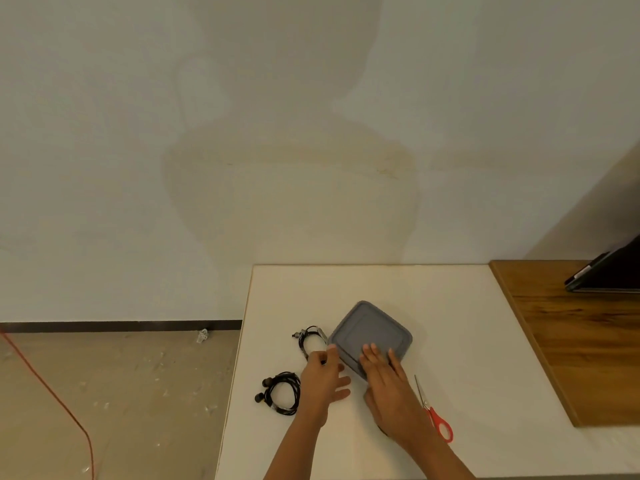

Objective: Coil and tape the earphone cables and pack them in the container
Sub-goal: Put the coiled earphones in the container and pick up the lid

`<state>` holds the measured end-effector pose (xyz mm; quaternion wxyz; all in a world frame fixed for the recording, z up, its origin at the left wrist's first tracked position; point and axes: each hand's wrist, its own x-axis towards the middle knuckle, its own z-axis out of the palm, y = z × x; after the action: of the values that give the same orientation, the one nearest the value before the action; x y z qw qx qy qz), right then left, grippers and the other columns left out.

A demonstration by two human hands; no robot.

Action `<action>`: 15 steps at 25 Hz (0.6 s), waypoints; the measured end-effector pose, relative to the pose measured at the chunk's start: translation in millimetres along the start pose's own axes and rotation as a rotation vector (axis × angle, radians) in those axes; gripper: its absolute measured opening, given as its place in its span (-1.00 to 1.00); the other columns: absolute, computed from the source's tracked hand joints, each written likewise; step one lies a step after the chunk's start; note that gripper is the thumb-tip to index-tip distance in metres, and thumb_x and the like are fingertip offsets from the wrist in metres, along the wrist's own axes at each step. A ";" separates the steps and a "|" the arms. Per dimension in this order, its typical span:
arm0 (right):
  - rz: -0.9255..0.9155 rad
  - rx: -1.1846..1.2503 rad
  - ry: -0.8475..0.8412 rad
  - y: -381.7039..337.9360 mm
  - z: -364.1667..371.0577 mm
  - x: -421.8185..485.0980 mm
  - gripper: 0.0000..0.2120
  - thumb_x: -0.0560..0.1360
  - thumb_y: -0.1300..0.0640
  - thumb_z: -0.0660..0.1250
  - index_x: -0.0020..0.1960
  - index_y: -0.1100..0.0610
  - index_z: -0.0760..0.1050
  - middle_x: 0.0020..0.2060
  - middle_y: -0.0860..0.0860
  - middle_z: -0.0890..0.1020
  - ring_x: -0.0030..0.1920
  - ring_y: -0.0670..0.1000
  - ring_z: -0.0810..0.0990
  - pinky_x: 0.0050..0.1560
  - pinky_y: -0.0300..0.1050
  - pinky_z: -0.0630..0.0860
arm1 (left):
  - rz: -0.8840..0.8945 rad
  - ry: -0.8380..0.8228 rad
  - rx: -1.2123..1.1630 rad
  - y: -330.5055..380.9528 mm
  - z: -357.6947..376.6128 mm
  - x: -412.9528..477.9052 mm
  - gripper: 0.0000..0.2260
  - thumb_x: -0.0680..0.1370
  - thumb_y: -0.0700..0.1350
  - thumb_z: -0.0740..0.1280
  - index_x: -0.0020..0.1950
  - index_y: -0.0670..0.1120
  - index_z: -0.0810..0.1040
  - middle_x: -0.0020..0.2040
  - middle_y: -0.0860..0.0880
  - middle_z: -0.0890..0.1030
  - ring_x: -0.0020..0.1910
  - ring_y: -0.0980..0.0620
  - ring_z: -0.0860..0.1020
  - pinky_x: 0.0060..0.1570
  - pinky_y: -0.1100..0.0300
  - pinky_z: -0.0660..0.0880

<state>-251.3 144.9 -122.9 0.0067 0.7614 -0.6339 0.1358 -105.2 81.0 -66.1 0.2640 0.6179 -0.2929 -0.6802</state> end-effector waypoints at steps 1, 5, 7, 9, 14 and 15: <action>-0.023 0.017 -0.002 11.3 -8.1 -3.2 -0.56 0.51 0.24 0.15 0.39 0.19 0.29 0.38 0.09 0.43 0.45 0.05 0.27 0.52 0.01 -0.09 | 0.038 0.033 0.022 -1.2 -0.9 1.9 -0.78 0.61 0.01 0.21 0.19 -0.07 0.41 -0.03 -0.14 0.60 -0.15 -0.06 0.64 -0.23 0.10 0.62; 0.054 0.093 0.000 31.9 -26.4 -0.7 -0.58 0.39 0.22 0.31 0.25 0.13 0.44 0.38 0.01 0.44 0.49 0.01 0.17 0.51 0.06 0.01 | 0.076 0.052 0.029 -5.5 -0.3 3.2 -0.83 0.64 -0.13 0.15 0.19 -0.03 0.47 -0.01 -0.17 0.58 -0.16 -0.07 0.65 -0.31 0.16 0.61; 0.122 0.094 0.044 16.0 -27.8 13.9 -0.61 0.55 -0.09 0.14 0.17 0.17 0.50 0.29 0.11 0.52 0.40 0.10 0.36 0.46 0.06 0.19 | 0.036 0.018 -0.005 -8.2 5.5 1.4 -0.80 0.64 -0.16 0.15 0.12 -0.13 0.55 0.01 -0.21 0.60 -0.15 -0.10 0.66 -0.31 0.15 0.61; 0.158 0.009 0.003 -1.5 -21.7 29.4 -0.38 0.61 -0.20 -0.09 0.15 0.23 0.55 0.16 0.18 0.61 0.22 0.20 0.55 0.42 -0.01 0.23 | 0.025 0.004 -0.038 -11.2 11.1 0.3 -0.81 0.63 -0.19 0.17 0.04 -0.16 0.58 -0.04 -0.21 0.63 -0.15 -0.10 0.66 -0.28 0.13 0.61; 0.109 -0.289 0.036 -5.0 11.3 35.1 -0.45 0.65 -0.06 -0.13 0.20 0.34 0.42 0.10 0.33 0.61 0.15 0.33 0.57 0.40 0.18 0.03 | 0.043 0.023 -0.025 -11.9 11.2 13.1 -0.79 0.57 -0.20 0.27 -0.19 -0.25 0.62 -0.36 -0.14 0.60 -0.31 -0.02 0.56 -0.14 0.06 0.62; 0.057 -0.356 0.064 -2.5 17.6 32.6 -0.47 0.66 -0.02 -0.15 0.23 0.36 0.39 0.11 0.34 0.60 0.16 0.35 0.56 0.40 0.21 0.06 | 0.036 0.010 -0.030 -12.0 10.7 15.4 -0.78 0.56 -0.20 0.28 -0.21 -0.25 0.62 -0.37 -0.14 0.61 -0.33 -0.02 0.56 -0.07 0.01 0.62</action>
<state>-240.2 110.8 -132.4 0.1578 0.7253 -0.6685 0.0458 -117.3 79.0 -84.7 0.2870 0.6121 -0.2923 -0.6764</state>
